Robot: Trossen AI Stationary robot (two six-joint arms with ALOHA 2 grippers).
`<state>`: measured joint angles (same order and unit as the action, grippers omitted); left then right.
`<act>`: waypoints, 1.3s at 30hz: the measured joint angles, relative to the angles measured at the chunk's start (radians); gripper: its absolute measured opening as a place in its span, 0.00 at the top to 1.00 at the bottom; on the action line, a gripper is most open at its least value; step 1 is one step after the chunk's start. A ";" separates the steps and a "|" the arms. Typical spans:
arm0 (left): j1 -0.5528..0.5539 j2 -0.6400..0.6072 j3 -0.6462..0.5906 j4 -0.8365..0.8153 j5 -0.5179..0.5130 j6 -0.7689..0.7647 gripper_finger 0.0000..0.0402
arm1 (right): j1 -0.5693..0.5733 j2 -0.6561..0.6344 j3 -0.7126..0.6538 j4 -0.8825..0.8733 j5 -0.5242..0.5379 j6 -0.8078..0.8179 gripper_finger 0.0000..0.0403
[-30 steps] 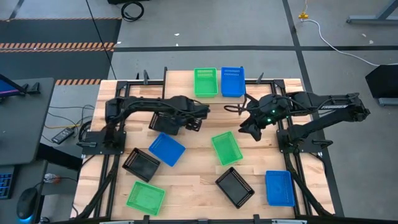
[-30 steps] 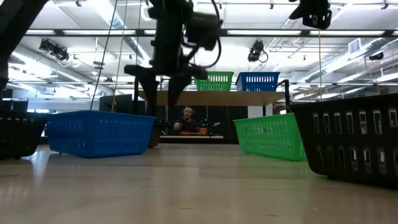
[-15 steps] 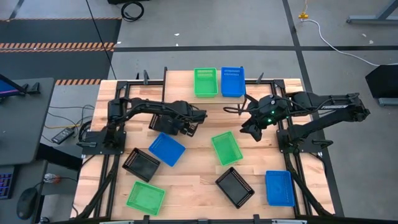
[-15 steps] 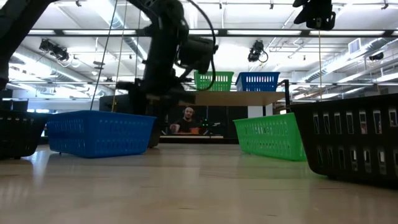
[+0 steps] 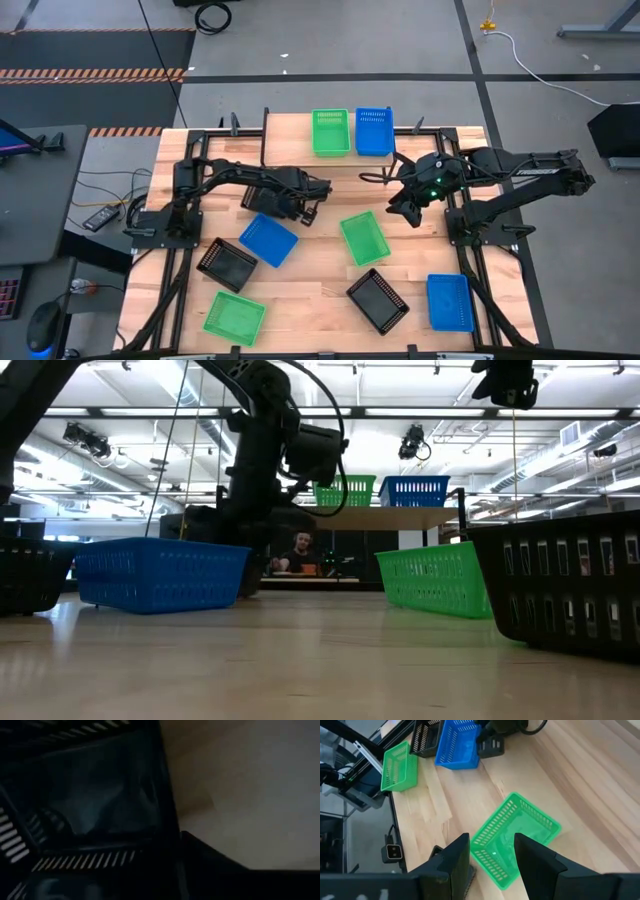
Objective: Stack baskets on shelf by color
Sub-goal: Put the top black basket on the shelf
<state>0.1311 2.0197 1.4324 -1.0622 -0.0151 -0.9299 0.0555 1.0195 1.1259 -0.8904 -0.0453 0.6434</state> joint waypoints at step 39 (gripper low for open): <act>-0.056 -0.456 0.523 -0.497 -0.280 0.489 0.99 | -0.022 -0.058 0.000 0.014 0.107 -0.066 0.60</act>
<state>0.0754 1.5633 1.9553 -1.5594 -0.2951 -0.4405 0.0333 0.9618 1.1259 -0.8762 0.0614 0.5778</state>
